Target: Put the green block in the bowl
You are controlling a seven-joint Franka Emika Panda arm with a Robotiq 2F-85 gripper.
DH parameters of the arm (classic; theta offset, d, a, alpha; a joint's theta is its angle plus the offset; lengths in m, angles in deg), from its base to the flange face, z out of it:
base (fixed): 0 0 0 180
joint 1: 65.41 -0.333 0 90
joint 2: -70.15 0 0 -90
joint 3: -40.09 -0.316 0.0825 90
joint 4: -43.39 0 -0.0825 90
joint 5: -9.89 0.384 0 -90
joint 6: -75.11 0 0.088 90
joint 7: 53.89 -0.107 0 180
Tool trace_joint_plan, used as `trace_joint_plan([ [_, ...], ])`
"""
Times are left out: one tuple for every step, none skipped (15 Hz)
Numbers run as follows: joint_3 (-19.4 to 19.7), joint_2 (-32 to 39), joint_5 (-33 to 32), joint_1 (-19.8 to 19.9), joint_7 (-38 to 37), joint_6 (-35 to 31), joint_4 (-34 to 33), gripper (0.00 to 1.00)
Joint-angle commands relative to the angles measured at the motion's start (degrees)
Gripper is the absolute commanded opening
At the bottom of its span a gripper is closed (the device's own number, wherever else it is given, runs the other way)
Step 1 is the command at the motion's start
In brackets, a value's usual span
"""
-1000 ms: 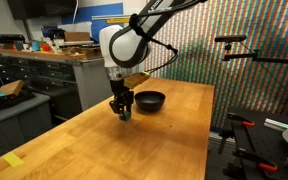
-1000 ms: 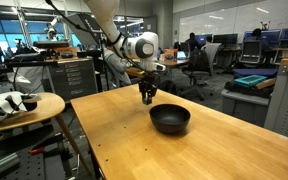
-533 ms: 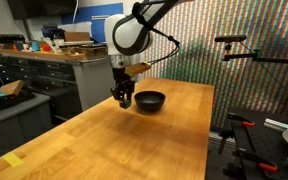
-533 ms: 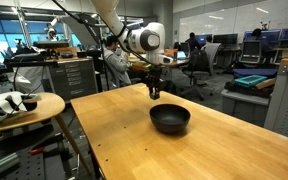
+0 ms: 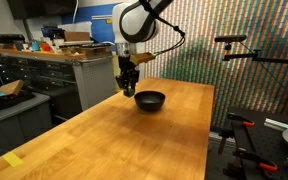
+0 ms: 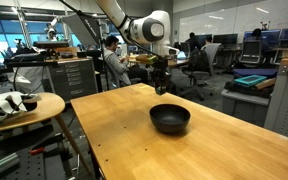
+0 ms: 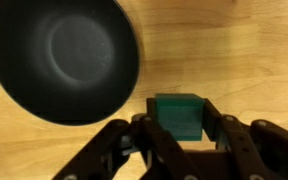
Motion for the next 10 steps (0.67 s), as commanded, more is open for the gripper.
trace_joint_plan([
  [0.94, -4.76, 0.16, 1.01, -0.20, -0.91, 5.11, 0.21],
  [1.28, -5.40, 0.10, 1.39, -0.20, -1.06, 5.97, 0.21],
  [1.61, -5.84, -0.02, 1.67, -0.29, -1.15, 6.61, 0.21],
  [2.03, -6.28, -0.15, 2.09, -0.22, -1.22, 7.35, 0.21],
  [2.36, -6.52, -0.11, 2.51, -0.18, -1.31, 7.93, 0.21],
  [2.67, -6.65, -0.09, 2.97, -0.07, -1.38, 8.49, 0.21],
  [2.94, -6.70, -0.13, 3.35, -0.03, -1.45, 8.96, 0.21],
  [3.18, -6.52, 0.02, 3.82, 0.08, -1.54, 9.29, 0.21],
  [3.43, -6.07, 0.08, 4.26, 0.14, -1.72, 9.43, 0.21],
  [3.57, -5.69, 0.18, 4.67, 0.19, -1.84, 9.55, 0.21],
])
